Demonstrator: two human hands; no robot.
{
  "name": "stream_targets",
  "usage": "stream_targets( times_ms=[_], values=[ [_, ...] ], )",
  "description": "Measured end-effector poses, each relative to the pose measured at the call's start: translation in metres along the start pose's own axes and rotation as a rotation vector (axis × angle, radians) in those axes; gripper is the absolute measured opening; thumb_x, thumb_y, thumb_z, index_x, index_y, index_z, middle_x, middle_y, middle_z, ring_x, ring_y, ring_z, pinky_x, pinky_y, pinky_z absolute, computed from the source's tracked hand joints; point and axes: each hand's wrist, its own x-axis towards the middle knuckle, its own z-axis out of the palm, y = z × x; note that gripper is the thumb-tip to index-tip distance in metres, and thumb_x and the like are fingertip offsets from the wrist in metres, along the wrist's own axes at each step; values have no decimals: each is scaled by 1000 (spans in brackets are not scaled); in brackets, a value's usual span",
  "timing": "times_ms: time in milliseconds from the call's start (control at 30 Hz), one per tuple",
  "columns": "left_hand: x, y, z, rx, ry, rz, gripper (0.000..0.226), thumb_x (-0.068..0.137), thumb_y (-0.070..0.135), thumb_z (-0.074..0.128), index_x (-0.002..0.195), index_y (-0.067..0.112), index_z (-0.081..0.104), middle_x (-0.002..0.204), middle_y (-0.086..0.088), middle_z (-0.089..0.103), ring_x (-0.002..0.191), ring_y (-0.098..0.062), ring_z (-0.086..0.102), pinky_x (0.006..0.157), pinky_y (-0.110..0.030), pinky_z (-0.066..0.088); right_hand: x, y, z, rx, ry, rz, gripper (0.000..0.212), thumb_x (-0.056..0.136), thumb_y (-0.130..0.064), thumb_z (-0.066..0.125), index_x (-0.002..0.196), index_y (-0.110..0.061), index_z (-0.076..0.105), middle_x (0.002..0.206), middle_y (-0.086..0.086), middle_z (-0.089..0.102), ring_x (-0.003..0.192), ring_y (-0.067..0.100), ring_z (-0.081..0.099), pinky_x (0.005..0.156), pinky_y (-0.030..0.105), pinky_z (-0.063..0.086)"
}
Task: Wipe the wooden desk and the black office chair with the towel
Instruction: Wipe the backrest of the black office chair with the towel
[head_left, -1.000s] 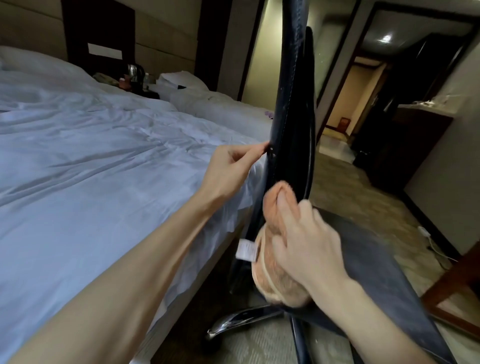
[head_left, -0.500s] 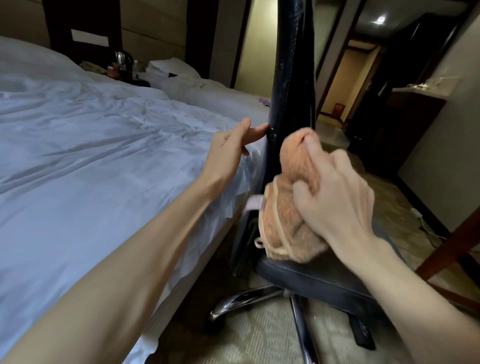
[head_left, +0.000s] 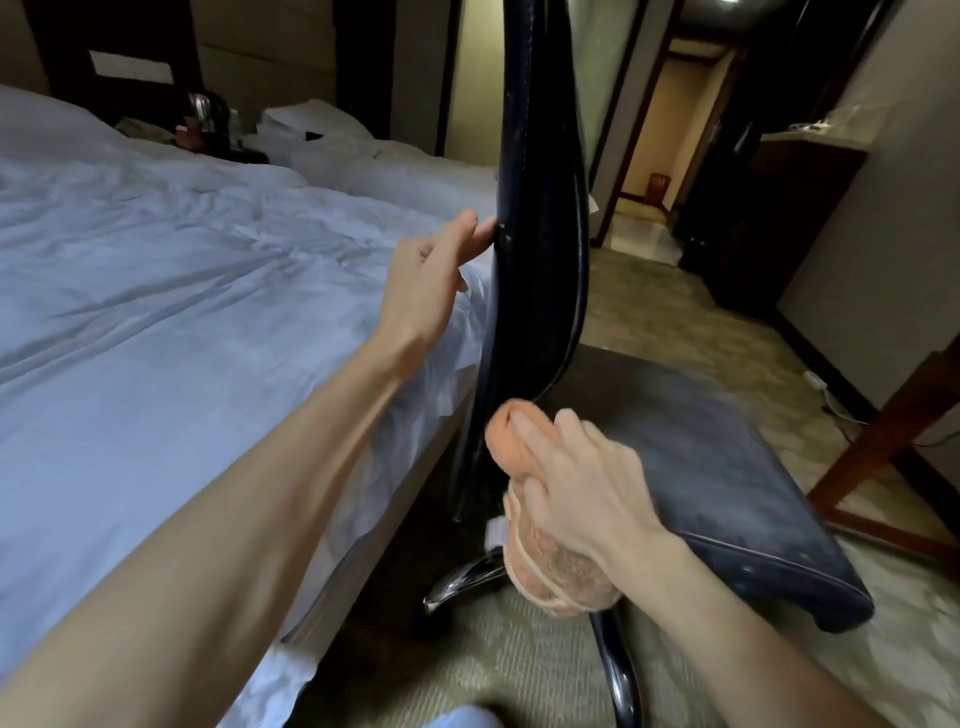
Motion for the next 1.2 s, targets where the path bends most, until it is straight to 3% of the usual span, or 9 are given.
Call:
stream_targets(
  times_ms=[133,367,500,600,733,800,933,1033,1200],
  values=[
    [-5,6,3,-5,-3,8,36,107,33,45,100,20,78,122,5,74,113,3,67,77,-15,49,19,10,-21,52,185,94,71,81,-39,48,150,-22,46,102,8,51,83,27,56,57,31,35],
    [-13,15,5,35,-7,-15,33,108,31,44,105,27,76,123,7,73,112,5,66,75,-8,47,-2,-1,20,-9,-94,-31,68,76,-39,47,139,-16,60,95,8,57,76,30,62,52,36,47],
    [-16,16,9,31,9,-32,32,108,30,46,110,20,76,124,7,73,112,7,65,76,-6,47,-1,4,-3,99,203,-13,68,77,-39,52,143,-21,56,97,4,53,79,24,59,56,29,34],
    [-16,18,11,18,9,-44,33,107,30,46,113,19,76,124,7,73,115,4,65,81,-11,50,10,-8,-8,246,320,81,76,82,-37,53,155,-22,40,104,8,49,86,25,57,61,31,40],
    [-16,18,8,47,-10,-65,35,106,35,43,111,26,77,120,12,75,117,1,64,93,-22,47,6,-42,30,253,119,108,65,88,-43,47,150,-20,44,106,12,50,88,32,58,68,41,51],
    [-14,17,6,48,-3,-70,36,106,36,43,116,25,77,120,12,75,118,0,64,95,-24,47,-10,-57,59,187,-9,80,61,87,-46,64,142,-21,53,102,13,54,86,32,59,67,42,51],
    [-12,10,8,17,7,-69,38,106,33,43,125,18,73,127,10,72,120,2,64,97,-24,50,-39,-77,82,230,-388,58,78,85,-31,68,156,-29,35,124,10,54,111,34,58,84,42,51],
    [-8,6,5,14,-2,-74,39,106,32,43,128,16,72,127,10,72,121,1,63,100,-30,49,-36,-71,71,295,-196,35,72,83,-35,68,150,-31,42,115,8,56,105,33,62,79,43,53],
    [-6,9,5,22,1,-67,38,106,31,44,122,16,74,121,8,75,118,-1,65,100,-34,49,8,-40,23,384,384,192,76,85,-41,54,156,-29,33,107,10,50,89,31,58,67,39,51]
  ],
)
